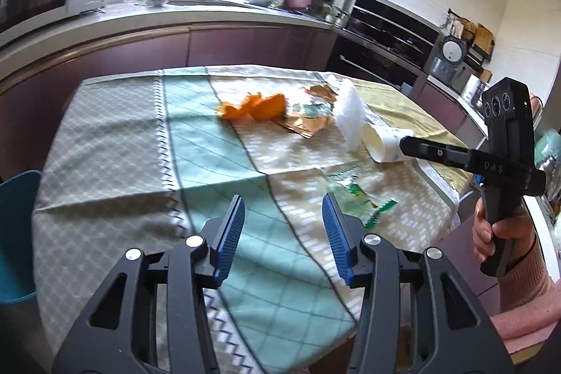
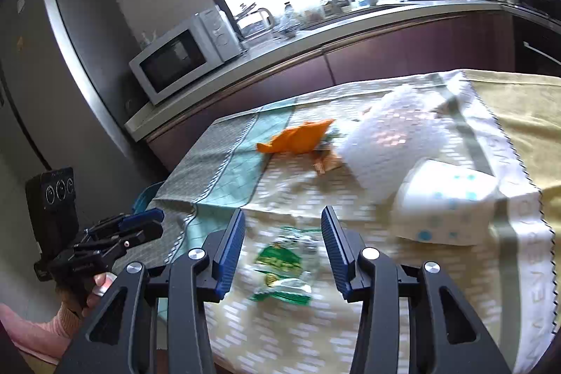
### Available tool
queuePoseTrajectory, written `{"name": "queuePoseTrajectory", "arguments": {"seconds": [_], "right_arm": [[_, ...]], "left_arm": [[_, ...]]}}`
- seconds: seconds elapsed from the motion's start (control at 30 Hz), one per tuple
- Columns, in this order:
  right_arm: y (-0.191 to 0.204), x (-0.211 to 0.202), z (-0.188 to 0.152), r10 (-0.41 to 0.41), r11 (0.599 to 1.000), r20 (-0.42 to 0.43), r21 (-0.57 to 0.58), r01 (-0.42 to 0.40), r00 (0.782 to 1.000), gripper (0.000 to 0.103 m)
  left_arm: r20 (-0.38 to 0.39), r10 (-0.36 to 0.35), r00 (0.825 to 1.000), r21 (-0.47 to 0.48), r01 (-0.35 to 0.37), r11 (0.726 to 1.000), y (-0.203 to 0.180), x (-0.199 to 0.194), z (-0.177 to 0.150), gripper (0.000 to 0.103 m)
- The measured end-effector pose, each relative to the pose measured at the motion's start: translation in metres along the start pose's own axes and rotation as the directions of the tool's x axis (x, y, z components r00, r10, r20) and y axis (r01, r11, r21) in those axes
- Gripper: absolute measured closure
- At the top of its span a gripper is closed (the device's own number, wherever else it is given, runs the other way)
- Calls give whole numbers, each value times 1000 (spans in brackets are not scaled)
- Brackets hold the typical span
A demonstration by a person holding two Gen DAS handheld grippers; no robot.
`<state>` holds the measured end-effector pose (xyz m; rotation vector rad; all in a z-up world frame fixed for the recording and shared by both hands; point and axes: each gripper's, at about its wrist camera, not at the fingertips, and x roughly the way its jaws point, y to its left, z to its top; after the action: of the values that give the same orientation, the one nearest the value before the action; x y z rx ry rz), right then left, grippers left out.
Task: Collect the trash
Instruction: 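Grasp the green snack wrapper with the left tool while the right tool grasps the dotted paper cup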
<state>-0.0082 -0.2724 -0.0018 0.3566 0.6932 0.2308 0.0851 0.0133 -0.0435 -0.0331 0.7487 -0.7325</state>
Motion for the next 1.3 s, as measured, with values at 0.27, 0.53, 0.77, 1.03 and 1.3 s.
{"name": "queuePoseTrajectory", "arguments": {"seconds": [0.27,0.53,0.77,1.03,1.3], "right_arm": [[-62,-29,-1,-114,990,70,96,107,991,59],[-95,-17,-2,-100,982,78,171,85,992,59],[-105,-2,0,-82,979,69,192,67,994,59],[-106,6,-2,-60,979,56,197,48,997,74],[-106,7,-7,-44,981,51,193,34,998,95]], "left_arm": [[-74,-63,995,51,67,996,-54,54,-3,54],[-111,-41,993,43,46,998,-66,76,-1,49],[-163,-39,986,6,41,999,-64,95,-2,50],[-202,-95,975,-75,82,994,-53,112,-2,70],[-199,-128,972,-89,112,990,-53,113,-1,89]]}}
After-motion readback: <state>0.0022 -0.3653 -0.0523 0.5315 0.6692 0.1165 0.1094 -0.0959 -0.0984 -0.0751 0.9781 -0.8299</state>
